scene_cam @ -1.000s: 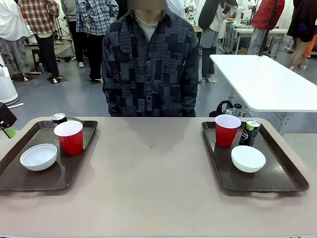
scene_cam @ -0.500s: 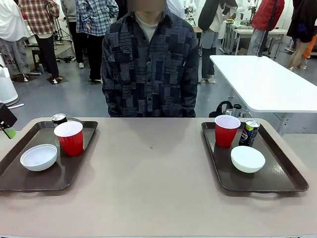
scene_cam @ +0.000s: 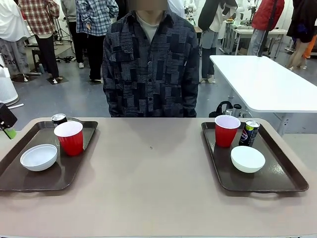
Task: Prepare tableware on both trays.
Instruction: Pick up a Picnic Bowl from the table and place it on a Handle tray.
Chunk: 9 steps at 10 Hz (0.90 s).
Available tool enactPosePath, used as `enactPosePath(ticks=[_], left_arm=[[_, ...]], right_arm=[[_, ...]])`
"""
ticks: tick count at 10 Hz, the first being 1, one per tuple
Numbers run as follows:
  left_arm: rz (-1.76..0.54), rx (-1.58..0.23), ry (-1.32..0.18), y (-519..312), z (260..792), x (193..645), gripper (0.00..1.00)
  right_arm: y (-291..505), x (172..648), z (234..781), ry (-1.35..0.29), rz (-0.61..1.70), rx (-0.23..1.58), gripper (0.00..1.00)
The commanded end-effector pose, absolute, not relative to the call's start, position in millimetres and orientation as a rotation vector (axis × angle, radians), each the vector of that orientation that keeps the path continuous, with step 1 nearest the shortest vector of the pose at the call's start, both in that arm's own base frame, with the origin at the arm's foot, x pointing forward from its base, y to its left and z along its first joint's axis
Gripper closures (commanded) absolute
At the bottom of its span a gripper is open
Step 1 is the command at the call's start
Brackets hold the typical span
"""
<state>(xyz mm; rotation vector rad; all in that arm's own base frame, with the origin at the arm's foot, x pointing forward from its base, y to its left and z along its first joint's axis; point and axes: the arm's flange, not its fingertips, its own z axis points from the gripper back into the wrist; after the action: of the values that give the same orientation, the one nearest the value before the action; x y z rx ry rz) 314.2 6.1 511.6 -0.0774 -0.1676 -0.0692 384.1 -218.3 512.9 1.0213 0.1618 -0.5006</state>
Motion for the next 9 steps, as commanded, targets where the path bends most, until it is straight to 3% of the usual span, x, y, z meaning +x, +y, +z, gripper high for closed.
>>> enactPosePath(ticks=[1,3,5,9], left_arm=[[-0.222,-0.449,0.025,49.3,529.6,320.2,0.00],[-0.319,-0.730,0.068,101.8,519.9,319.0,0.00],[-0.343,-0.932,0.019,156.4,510.8,323.9,0.00],[-0.023,-1.209,-0.154,241.4,482.5,336.7,0.00]], right_arm=[[-217.9,383.2,514.6,0.162,-0.501,1.028,0.00],[-217.9,383.2,514.6,0.162,-0.501,1.028,0.00],[-217.9,383.2,514.6,0.162,-0.501,1.028,0.00],[-217.9,383.2,514.6,0.162,-0.501,1.028,0.00]])
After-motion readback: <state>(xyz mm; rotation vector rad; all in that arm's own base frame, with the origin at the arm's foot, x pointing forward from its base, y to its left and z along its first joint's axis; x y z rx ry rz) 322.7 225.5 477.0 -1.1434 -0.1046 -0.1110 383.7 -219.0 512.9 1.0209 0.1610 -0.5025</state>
